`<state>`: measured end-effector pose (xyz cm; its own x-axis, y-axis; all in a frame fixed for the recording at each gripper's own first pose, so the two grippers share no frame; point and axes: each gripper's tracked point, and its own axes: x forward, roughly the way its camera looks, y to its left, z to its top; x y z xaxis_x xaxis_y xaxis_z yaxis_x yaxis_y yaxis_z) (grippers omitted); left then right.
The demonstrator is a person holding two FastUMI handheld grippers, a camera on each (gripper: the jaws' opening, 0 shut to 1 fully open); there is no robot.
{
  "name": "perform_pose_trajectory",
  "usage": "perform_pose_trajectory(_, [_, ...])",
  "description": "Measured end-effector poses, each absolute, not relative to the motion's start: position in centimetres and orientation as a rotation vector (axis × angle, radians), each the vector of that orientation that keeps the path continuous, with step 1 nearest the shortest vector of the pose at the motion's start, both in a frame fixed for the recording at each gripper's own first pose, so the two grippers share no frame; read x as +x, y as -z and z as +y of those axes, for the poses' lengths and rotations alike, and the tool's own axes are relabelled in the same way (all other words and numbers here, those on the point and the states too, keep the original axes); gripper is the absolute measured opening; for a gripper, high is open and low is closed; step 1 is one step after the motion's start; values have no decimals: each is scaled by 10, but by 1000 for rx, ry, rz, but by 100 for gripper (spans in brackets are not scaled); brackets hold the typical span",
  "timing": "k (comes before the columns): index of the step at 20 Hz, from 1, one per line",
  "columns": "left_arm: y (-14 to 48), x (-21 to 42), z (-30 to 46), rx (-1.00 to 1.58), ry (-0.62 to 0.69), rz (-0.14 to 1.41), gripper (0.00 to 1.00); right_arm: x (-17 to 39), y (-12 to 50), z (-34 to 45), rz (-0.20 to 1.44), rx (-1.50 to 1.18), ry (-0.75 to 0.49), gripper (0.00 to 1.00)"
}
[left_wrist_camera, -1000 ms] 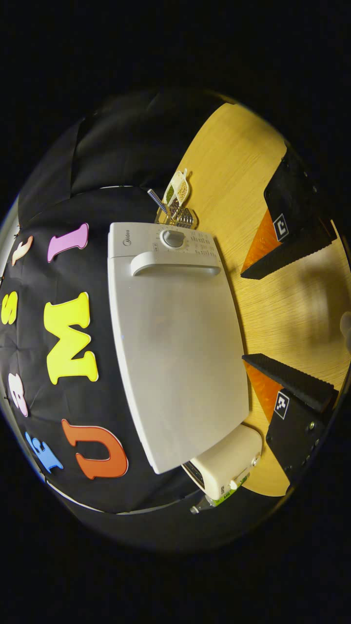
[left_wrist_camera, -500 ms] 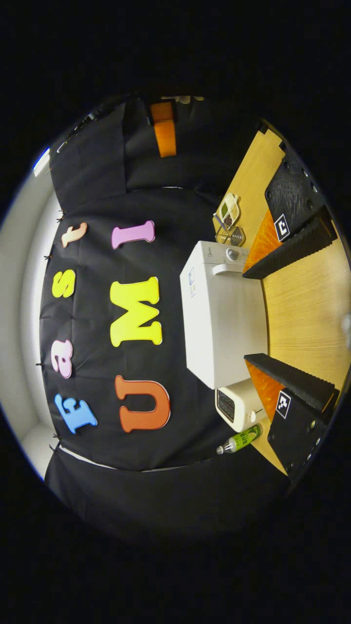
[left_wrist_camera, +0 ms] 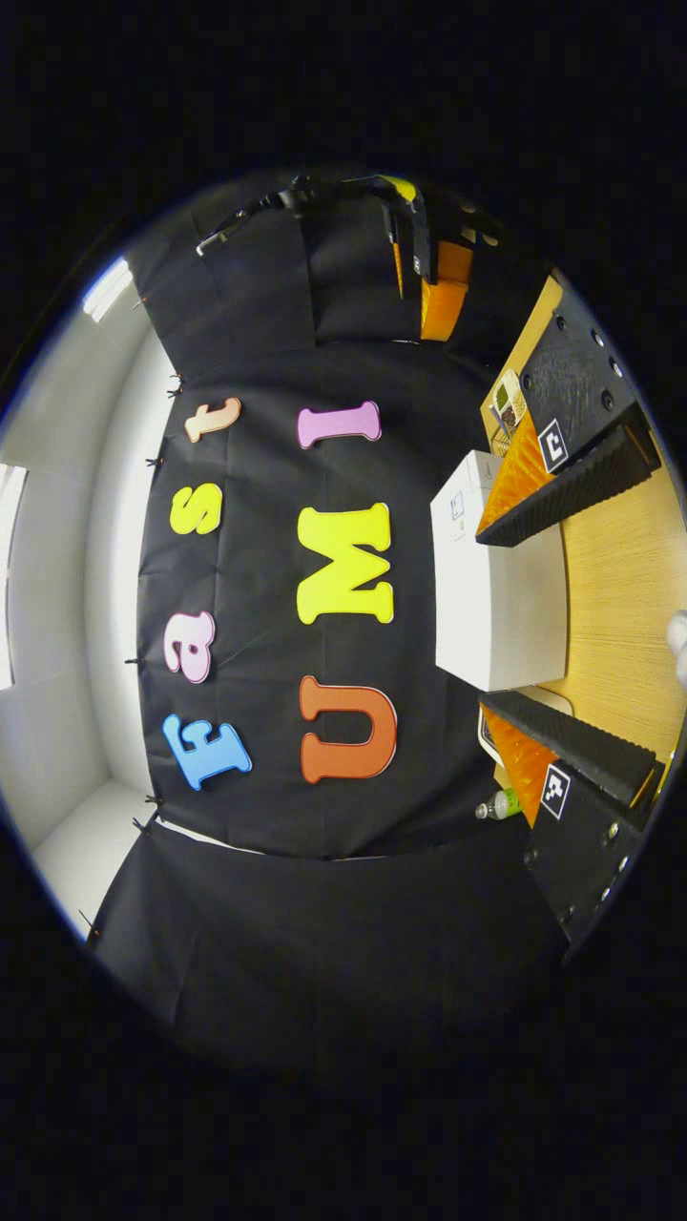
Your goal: Open the microwave oven with the left hand, put the food in, and close the microwave oven.
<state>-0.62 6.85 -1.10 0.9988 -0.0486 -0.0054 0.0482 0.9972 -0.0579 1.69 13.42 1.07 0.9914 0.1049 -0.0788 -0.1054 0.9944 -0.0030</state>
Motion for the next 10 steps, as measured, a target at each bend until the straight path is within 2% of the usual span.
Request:
perform_pose_trajectory(1, [5, -7, 70, -54, 44, -6, 95, 15, -13, 136, 73, 2, -113, 92])
perform_pose_trajectory(2, [0, -8, 72, -45, 38, -19, 95, 13, -13, 137, 72, 5, -115, 92])
perform_pose_trajectory(3, [-2, -7, 73, -40, 31, -20, 95, 12, -14, 135, 71, 3, -111, 100])
perform_pose_trajectory(7, [-4, -2, 70, -57, 29, -7, 95, 10, -20, 129, 57, 2, -92, 100])
perform_pose_trajectory(8, [-4, 0, 72, -63, 24, -4, 95, 9, -22, 127, 53, 2, -86, 92])
perform_pose_trajectory(9, [-4, 2, 72, -66, 23, -2, 95, 8, -23, 124, 50, 0, -80, 100])
perform_pose_trajectory(10, [-5, 4, 74, -65, 20, 2, 88, 8, -24, 122, 48, 1, -75, 92])
